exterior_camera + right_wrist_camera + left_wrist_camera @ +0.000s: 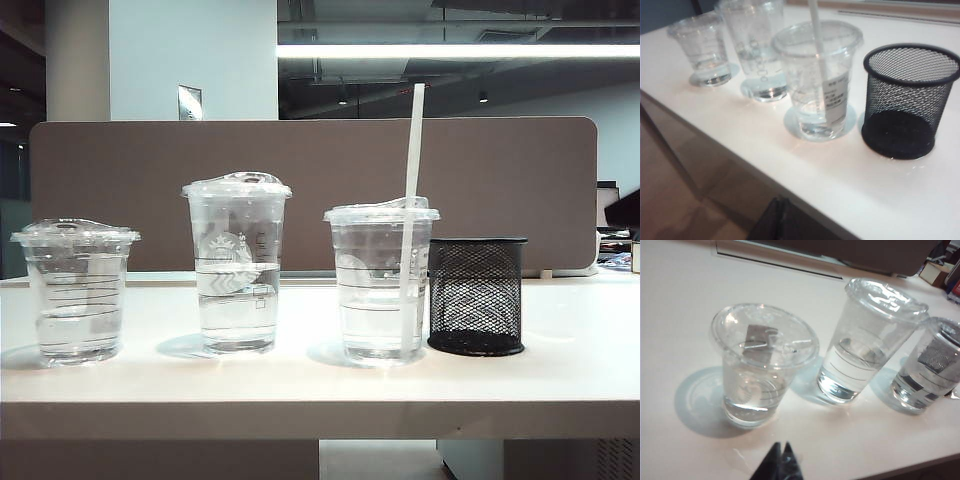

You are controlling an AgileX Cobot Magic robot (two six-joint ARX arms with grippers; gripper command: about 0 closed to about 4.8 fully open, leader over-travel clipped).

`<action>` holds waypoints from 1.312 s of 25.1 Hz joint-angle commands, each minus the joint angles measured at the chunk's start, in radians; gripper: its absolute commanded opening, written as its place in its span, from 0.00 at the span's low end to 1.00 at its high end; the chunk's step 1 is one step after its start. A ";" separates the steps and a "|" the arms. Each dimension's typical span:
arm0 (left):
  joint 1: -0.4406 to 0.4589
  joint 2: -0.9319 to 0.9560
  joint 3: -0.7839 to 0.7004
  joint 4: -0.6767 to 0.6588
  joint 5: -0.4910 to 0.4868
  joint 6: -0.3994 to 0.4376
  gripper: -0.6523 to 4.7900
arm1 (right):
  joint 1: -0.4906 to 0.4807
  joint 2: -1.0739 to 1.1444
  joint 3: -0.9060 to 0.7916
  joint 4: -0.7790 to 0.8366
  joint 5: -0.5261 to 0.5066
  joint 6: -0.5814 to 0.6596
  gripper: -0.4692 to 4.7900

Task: Pick up the straw and insert it into the medium coffee cup.

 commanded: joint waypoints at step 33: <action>0.000 0.000 0.003 0.010 0.004 0.005 0.11 | -0.561 -0.005 -0.023 0.103 -0.022 -0.085 0.09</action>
